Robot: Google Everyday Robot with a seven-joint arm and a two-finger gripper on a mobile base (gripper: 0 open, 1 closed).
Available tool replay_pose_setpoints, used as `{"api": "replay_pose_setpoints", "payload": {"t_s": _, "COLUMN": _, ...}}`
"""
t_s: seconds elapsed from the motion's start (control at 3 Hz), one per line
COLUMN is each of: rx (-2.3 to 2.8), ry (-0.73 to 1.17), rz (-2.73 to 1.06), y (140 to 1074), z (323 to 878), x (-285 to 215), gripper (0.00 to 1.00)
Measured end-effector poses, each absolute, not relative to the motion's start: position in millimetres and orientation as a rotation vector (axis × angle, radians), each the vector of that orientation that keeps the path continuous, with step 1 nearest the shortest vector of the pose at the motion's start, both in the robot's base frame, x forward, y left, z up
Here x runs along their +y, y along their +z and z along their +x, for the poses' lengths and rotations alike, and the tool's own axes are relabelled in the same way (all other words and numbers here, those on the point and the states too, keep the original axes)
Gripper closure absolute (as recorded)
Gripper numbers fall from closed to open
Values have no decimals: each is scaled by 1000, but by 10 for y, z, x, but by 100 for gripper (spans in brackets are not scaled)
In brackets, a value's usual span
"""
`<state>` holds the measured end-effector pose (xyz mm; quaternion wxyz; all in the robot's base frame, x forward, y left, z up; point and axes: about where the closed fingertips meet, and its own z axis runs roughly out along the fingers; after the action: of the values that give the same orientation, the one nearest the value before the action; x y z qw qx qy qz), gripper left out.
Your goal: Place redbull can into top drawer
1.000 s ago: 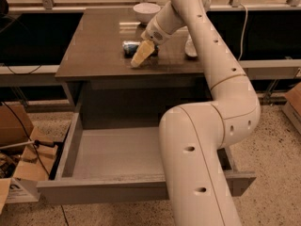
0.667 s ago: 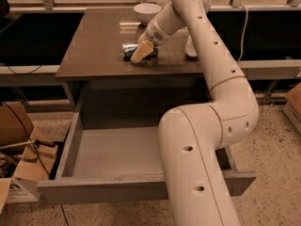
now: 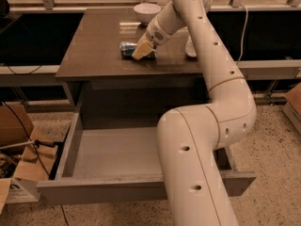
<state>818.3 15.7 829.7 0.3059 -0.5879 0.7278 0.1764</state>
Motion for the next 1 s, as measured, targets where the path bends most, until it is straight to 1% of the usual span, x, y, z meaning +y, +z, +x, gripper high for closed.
{"api": "replay_pose_setpoints", "payload": {"t_s": 0.33, "rx": 1926, "ry": 467, "rz": -1556, "y": 8301, "z": 8182, "x": 156, "gripper": 100}}
{"api": "replay_pose_setpoints", "payload": {"t_s": 0.67, "rx": 1997, "ry": 404, "rz": -1473, "y": 9026, "z": 7882, "x": -268, "gripper": 100}}
{"api": "replay_pose_setpoints", "payload": {"t_s": 1.0, "rx": 2012, "ry": 370, "rz": -1411, "y": 9468, "z": 7611, "x": -497, "gripper": 100}}
